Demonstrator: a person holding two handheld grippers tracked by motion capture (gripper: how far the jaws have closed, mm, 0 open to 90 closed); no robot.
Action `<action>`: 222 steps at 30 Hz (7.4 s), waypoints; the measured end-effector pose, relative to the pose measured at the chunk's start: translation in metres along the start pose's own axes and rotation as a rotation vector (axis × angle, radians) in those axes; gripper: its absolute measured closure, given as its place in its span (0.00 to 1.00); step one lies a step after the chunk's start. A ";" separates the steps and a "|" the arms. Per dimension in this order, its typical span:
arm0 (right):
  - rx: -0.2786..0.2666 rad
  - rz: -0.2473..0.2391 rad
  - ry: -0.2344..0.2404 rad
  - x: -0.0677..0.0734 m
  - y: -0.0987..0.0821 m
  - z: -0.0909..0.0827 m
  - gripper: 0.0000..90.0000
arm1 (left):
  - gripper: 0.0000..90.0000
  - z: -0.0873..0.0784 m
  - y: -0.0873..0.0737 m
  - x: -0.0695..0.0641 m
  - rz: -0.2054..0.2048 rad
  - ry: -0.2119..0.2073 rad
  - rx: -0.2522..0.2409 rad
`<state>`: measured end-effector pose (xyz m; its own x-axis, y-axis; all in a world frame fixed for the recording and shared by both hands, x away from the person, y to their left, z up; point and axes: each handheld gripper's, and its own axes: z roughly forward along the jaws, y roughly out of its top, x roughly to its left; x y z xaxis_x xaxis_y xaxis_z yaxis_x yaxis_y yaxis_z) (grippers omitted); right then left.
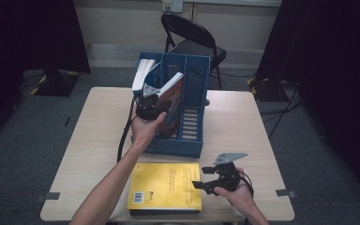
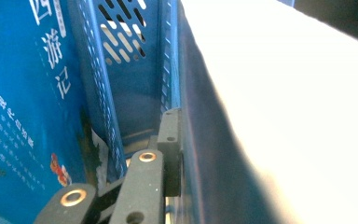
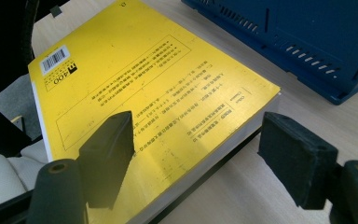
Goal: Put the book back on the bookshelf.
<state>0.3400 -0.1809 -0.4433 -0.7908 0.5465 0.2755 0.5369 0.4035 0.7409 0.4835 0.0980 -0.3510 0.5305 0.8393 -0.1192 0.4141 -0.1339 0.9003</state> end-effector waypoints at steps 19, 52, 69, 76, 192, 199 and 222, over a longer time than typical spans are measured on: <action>0.009 -0.002 0.000 0.001 0.001 0.002 0.29 | 0.77 -0.014 -0.005 0.002 0.013 -0.041 0.054; 0.017 -0.002 0.009 0.001 0.001 0.002 0.29 | 0.77 -0.018 0.045 -0.003 0.046 -0.010 0.332; 0.034 0.019 0.035 0.000 0.001 0.004 0.29 | 0.79 -0.001 0.078 -0.004 0.041 0.033 0.567; 0.033 0.019 0.045 0.000 0.001 0.003 0.29 | 0.79 0.010 0.089 -0.006 0.038 0.019 0.692; 0.051 0.021 0.037 -0.001 -0.002 0.007 0.29 | 0.65 -0.014 -0.004 0.011 0.054 -0.118 0.429; 0.053 0.019 0.031 0.000 -0.001 0.009 0.29 | 0.62 -0.027 -0.020 0.003 0.114 -0.180 0.431; 0.068 -0.016 -0.038 0.005 -0.002 0.015 0.31 | 0.49 -0.066 -0.100 -0.017 0.163 -0.344 0.486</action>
<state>0.3391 -0.1681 -0.4522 -0.7887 0.5663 0.2394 0.5438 0.4608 0.7014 0.3843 0.1313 -0.4116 0.7899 0.5807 -0.1969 0.5543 -0.5390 0.6342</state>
